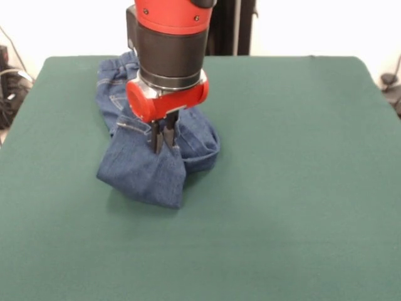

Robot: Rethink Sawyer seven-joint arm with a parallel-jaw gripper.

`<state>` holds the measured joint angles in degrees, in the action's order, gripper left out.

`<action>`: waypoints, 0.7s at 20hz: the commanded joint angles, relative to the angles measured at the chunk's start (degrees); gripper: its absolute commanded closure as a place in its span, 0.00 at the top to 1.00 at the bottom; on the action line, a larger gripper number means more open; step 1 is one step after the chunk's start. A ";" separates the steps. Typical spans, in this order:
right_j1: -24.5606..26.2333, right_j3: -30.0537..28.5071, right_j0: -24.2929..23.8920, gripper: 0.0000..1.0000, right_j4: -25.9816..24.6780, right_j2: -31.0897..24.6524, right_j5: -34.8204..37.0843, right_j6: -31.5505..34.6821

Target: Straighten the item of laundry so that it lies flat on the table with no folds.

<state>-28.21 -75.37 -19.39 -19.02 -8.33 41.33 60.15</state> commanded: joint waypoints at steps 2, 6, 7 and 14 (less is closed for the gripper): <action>0.77 2.30 1.59 0.00 3.33 -9.60 5.31 -0.62; 0.79 3.16 1.57 0.00 3.66 -10.00 6.54 -0.77; 0.99 3.56 1.69 0.00 3.63 -10.05 6.83 -0.72; 1.59 5.47 1.78 0.00 3.57 -10.84 9.49 -1.01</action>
<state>-27.18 -71.62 -19.44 -18.64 -11.08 43.90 60.15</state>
